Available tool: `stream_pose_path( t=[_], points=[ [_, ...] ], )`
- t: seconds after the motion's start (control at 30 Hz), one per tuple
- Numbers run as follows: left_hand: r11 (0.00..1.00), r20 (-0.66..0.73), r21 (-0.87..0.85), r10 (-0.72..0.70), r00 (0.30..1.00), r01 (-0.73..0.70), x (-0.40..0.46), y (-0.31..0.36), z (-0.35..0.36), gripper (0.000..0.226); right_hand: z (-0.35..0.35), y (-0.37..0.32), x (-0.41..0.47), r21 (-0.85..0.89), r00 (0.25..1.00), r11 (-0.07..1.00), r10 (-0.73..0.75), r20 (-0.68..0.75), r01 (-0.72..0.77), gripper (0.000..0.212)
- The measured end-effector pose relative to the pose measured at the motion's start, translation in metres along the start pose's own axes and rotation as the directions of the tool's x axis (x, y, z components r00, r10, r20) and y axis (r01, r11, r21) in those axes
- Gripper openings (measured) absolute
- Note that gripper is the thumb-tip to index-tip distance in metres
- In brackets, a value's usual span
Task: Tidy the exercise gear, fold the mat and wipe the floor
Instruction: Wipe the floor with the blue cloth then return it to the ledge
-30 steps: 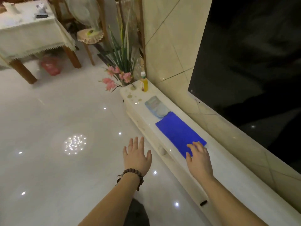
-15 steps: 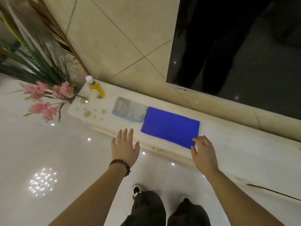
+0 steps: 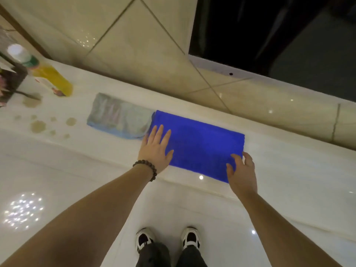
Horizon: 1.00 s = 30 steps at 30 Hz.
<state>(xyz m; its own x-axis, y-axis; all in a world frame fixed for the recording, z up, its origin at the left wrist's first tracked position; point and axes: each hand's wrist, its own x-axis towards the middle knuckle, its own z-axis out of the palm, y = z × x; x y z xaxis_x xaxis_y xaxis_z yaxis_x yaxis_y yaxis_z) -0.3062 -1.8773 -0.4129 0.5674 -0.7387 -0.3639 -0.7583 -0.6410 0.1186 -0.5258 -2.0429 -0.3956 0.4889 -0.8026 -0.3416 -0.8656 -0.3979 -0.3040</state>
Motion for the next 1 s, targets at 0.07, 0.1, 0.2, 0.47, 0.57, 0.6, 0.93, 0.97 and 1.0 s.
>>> stream_pose_path(
  t=[0.07,0.1,0.2,0.47,0.57,0.6,0.93,0.97,1.0],
  points=[
    [1.0,-0.021,0.002,0.007,1.0,-0.007,0.023,-0.002,0.027,0.073,0.018,0.005,0.017,0.021,0.999,1.0,0.023,-0.024,-0.023,0.048],
    [1.0,-0.027,-0.001,-0.005,1.0,0.005,0.031,-0.005,0.038,0.074,0.025,0.008,0.023,0.021,0.998,0.999,0.04,-0.037,-0.04,0.053],
    [0.998,-0.029,0.038,-0.047,0.998,0.048,0.041,-0.01,0.063,0.077,0.04,0.013,0.034,-0.03,0.992,0.993,0.113,-0.056,-0.115,0.069],
    [0.996,-0.013,0.022,-0.085,0.996,0.085,0.036,0.007,0.076,0.081,0.04,0.015,0.046,0.261,0.97,0.936,0.242,0.008,-0.235,0.06],
    [0.996,0.031,-0.037,-0.081,0.996,0.082,0.024,0.031,0.08,0.083,0.018,0.026,0.044,0.285,0.96,0.934,0.258,-0.113,-0.217,0.045],
    [0.994,0.041,-0.062,-0.085,0.996,0.088,0.018,0.042,0.083,0.084,0.009,0.029,0.042,0.283,0.956,0.941,0.241,-0.166,-0.188,0.042],
    [0.99,0.043,-0.131,-0.038,0.998,0.044,-0.005,0.05,0.081,0.075,-0.008,-0.051,0.009,0.189,0.872,0.897,-0.309,-0.379,0.4,0.03],
    [0.99,0.035,-0.136,-0.024,0.999,0.029,-0.008,0.044,0.078,0.073,0.001,-0.063,0.006,0.175,0.865,0.885,-0.351,-0.359,0.432,0.029],
    [0.989,0.022,-0.143,-0.023,1.0,0.026,-0.011,0.038,0.076,0.071,0.01,-0.074,0.003,0.161,0.858,0.874,-0.388,-0.336,0.459,0.029]
  ],
)
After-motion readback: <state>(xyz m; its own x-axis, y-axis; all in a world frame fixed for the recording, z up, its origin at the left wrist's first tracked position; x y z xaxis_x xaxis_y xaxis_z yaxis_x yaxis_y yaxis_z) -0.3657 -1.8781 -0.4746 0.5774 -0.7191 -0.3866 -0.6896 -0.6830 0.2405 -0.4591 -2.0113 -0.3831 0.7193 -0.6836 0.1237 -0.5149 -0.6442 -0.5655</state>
